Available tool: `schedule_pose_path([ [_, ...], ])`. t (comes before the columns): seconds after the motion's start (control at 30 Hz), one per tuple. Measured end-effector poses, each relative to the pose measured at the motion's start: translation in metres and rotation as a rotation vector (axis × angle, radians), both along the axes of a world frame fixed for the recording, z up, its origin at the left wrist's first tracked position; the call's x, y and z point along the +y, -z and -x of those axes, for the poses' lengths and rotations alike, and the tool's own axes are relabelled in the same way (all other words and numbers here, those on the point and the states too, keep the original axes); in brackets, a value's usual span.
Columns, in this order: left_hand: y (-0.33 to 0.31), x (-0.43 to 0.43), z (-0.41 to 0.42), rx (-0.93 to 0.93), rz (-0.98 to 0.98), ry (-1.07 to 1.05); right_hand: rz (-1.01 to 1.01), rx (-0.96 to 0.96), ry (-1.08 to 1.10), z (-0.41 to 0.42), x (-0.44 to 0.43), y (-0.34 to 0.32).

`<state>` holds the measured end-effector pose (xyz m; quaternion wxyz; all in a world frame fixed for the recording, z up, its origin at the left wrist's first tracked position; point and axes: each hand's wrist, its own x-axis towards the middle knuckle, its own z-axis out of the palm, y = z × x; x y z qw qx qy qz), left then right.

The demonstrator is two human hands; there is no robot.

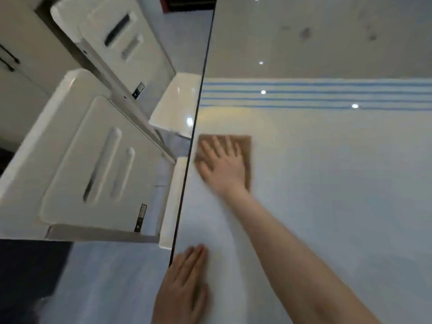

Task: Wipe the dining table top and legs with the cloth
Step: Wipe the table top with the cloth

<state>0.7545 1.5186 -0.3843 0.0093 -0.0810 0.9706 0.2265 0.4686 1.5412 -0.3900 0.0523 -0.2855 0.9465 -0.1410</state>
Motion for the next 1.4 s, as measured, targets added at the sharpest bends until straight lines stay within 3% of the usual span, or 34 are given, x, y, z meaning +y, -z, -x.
schedule_pose_path([
  [0.07,0.0,0.0,0.002,-0.006,0.04,0.021,0.03,-0.014,-0.285,-0.04,0.013,-0.002],
  [0.13,0.001,-0.001,0.003,-0.032,0.078,0.028,0.042,-0.015,-0.367,-0.025,0.068,0.001],
  [0.37,0.011,-0.002,0.002,-0.058,0.13,0.002,-0.167,0.071,0.46,0.101,0.382,-0.009],
  [0.43,0.009,-0.001,0.003,-0.062,0.136,0.006,-0.171,0.018,0.709,0.11,0.427,-0.016],
  [0.53,0.002,0.003,0.001,-0.068,0.108,-0.013,-0.149,-0.052,0.891,0.128,0.386,-0.015],
  [0.67,-0.002,0.007,0.004,-0.075,0.145,-0.04,-0.09,-0.012,0.433,0.125,0.23,-0.003],
  [0.77,-0.002,0.005,0.002,-0.13,0.158,-0.027,0.01,0.054,0.08,0.039,0.142,0.004],
  [0.9,-0.004,0.006,0.003,-0.192,0.179,-0.041,0.091,-0.058,-0.396,-0.133,0.183,0.001],
  [1.0,-0.004,0.005,0.004,-0.18,0.164,-0.034,0.026,-0.076,-0.716,-0.143,0.274,-0.008],
  [1.07,-0.005,0.005,0.005,-0.15,0.181,-0.021,-0.024,-0.012,-0.587,-0.075,0.308,-0.006],
  [1.17,-0.002,0.005,0.004,-0.109,0.171,-0.006,-0.072,0.063,0.034,0.044,0.31,-0.003],
  [1.23,-0.002,0.005,0.005,-0.092,0.179,-0.014,-0.095,0.049,0.284,0.089,0.272,-0.001],
  [1.3,-0.001,0.005,0.005,-0.077,0.176,-0.006,-0.089,0.003,0.319,0.088,0.212,0.003],
  [1.4,-0.001,0.005,0.006,-0.086,0.171,-0.005,-0.03,0.028,0.099,0.02,0.143,0.002],
])
